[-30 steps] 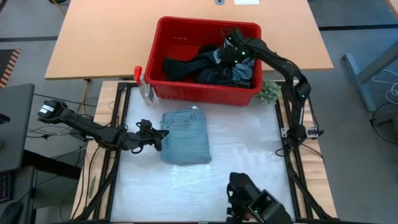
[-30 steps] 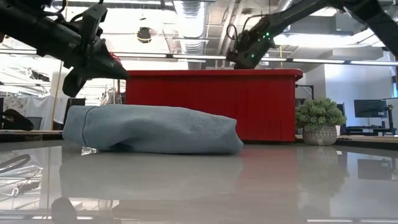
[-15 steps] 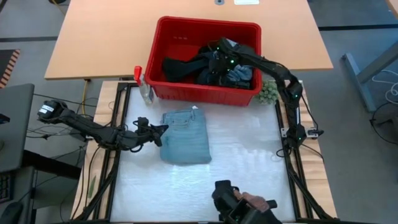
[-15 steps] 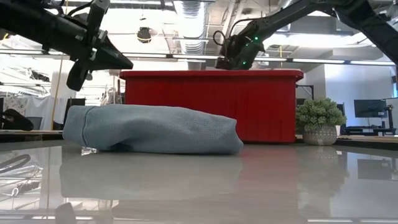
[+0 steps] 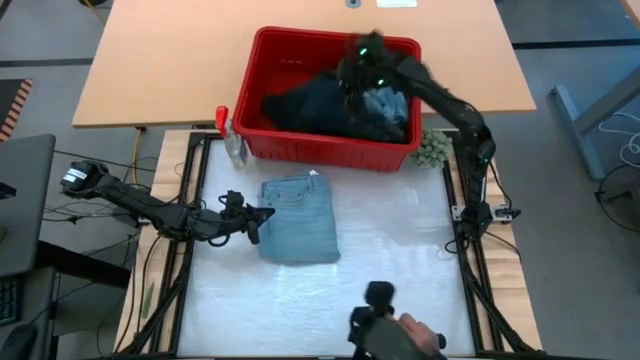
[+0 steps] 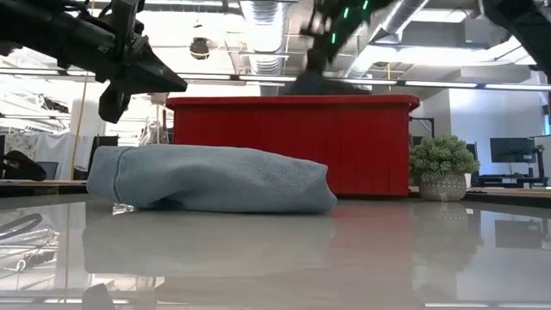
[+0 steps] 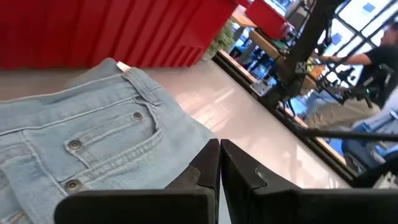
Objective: Fold laundry
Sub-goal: Fold the black pants from the red laundry bin
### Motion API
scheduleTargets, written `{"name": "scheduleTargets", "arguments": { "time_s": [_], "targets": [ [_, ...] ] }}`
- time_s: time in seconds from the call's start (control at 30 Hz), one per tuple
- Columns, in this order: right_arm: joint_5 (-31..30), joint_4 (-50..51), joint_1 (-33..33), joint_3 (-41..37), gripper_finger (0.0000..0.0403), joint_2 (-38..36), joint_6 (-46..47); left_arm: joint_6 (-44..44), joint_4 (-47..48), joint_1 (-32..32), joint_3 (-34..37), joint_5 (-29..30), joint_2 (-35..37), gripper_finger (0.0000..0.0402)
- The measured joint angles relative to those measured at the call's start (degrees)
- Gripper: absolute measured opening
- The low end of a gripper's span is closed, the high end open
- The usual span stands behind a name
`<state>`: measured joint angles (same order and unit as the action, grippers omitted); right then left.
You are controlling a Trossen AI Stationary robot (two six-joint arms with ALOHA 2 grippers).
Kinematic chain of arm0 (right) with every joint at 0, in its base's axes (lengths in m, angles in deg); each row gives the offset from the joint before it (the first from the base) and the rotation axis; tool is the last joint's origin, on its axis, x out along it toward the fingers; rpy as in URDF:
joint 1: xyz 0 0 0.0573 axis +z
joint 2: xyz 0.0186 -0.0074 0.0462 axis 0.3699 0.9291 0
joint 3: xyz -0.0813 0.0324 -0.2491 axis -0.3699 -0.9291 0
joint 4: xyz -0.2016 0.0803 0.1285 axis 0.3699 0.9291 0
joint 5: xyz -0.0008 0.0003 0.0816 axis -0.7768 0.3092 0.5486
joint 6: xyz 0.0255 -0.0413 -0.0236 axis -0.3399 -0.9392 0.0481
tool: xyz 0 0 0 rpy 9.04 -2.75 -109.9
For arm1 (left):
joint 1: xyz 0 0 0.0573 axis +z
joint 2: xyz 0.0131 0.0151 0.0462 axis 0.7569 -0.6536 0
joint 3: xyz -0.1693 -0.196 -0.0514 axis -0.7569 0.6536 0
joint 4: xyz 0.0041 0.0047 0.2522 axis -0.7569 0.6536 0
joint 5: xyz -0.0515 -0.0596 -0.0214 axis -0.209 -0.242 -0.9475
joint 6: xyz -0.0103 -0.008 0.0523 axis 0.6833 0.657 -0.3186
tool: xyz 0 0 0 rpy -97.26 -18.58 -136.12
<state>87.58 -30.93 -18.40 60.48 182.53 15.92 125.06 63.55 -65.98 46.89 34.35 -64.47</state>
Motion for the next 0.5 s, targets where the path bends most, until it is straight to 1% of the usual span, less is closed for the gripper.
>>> {"name": "scheduleTargets", "arguments": {
  "time_s": [0.13, 0.17, 0.23, 0.33, 0.4, 0.5],
  "targets": [
    [0.5, -5.9, -0.1, 9.1, 0.0029, -3.3, 5.6, -2.0, 0.0, 0.0, 0.0, -2.6, 0.0, 0.0000],
    [0.5, -9.3, -0.3, 9.7, 0.0029, -4.5, 7.6, -2.7, 0.0, 0.0, 0.0, -3.2, 0.0, 0.0000],
    [0.5, -19.4, -1.0, 8.0, 0.0029, -8.1, 13.2, -3.9, 0.0, 0.0, 0.0, -4.0, 0.0, 0.0000],
    [1.5, -30.4, -2.6, 7.9, 0.0029, -11.6, 24.6, -4.9, 0.0, 0.0, 0.0, -5.3, 0.0, 0.0000],
    [4.6, -35.8, -3.6, 7.9, 0.0029, -13.9, 33.0, -5.6, 0.0, 0.0, 0.0, -6.1, 0.0, 0.0000],
    [11.6, -41.0, -4.1, 7.9, 0.0029, -17.1, 44.3, -6.3, 0.0, 0.0, 0.0, -7.4, 0.0, 0.0000]
  ]
}}
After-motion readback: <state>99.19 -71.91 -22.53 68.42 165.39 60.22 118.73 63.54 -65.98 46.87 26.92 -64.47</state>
